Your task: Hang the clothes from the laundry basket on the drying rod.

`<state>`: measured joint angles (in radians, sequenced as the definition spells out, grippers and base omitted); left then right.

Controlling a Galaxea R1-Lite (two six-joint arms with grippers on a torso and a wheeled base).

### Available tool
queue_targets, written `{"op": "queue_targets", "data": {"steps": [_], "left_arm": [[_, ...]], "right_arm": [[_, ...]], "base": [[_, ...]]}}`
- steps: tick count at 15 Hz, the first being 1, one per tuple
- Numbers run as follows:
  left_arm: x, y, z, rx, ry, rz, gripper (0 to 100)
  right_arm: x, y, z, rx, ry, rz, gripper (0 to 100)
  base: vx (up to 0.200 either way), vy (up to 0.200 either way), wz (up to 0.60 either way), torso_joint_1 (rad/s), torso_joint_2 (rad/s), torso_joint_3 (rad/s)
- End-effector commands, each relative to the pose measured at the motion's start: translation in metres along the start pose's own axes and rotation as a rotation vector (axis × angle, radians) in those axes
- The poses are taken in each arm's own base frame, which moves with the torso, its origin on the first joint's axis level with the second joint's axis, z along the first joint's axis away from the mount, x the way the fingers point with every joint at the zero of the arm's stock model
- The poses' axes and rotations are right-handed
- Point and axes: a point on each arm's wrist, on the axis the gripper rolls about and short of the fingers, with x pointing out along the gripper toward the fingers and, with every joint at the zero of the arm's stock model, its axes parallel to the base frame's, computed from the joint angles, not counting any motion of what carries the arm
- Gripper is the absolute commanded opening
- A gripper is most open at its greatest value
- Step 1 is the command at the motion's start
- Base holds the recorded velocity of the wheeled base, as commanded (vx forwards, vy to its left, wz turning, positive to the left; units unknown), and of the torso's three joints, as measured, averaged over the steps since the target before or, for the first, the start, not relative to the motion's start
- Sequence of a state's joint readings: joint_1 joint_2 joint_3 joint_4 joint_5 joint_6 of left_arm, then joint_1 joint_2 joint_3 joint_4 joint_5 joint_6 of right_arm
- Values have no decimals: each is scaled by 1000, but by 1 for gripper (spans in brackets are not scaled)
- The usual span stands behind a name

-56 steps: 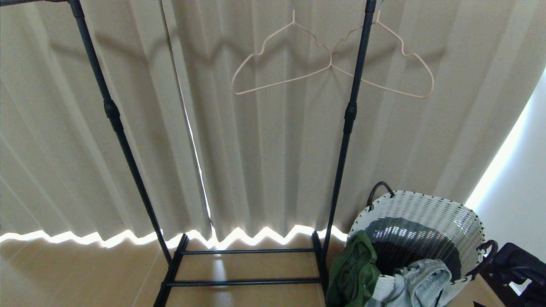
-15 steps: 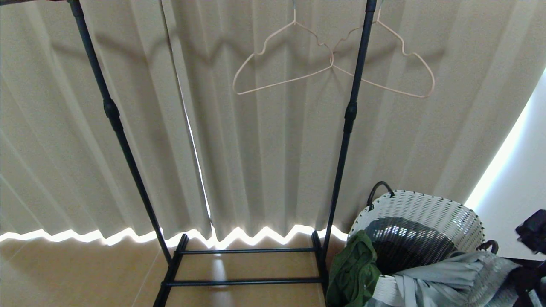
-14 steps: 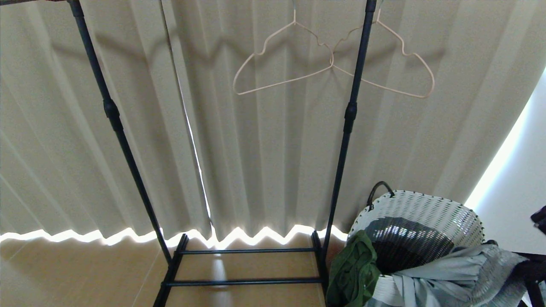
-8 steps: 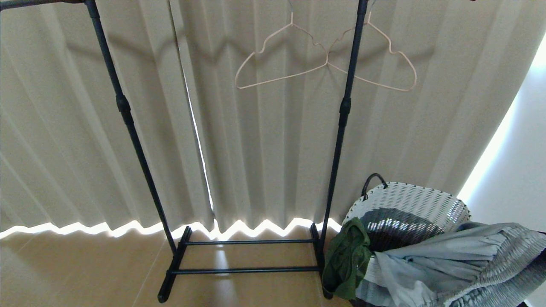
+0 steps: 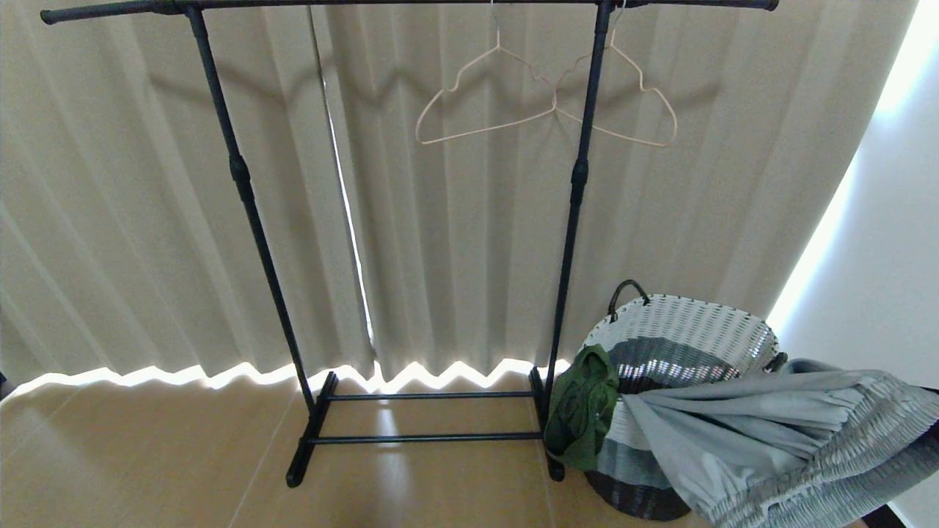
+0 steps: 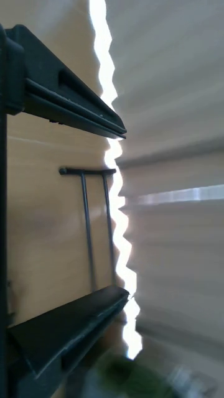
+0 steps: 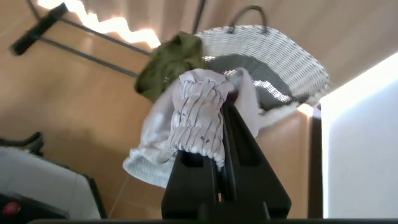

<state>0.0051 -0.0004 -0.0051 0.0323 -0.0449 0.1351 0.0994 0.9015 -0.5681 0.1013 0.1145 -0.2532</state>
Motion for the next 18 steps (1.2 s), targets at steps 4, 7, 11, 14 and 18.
{"op": "queue_targets", "data": {"steps": [4,7,11,14,18], "left_arm": [[0,-4,1,67,-35,-165,100],[-9,-3,35,88,-171,-346,100],[15,4,105,70,-104,-504,100],[73,12,161,45,-31,-569,100],[144,-6,179,28,26,-633,100]], "right_arm": [[13,16,28,-87,-58,184,0],[17,25,50,-120,-102,263,0],[22,32,69,-140,-187,295,0],[30,33,95,-140,-274,296,0],[34,39,108,-146,-293,324,0]], "base": [[0,0,0,0,0,0],[0,0,0,0,0,0],[0,0,0,0,0,0],[0,0,0,0,0,0],[0,0,0,0,0,0]]}}
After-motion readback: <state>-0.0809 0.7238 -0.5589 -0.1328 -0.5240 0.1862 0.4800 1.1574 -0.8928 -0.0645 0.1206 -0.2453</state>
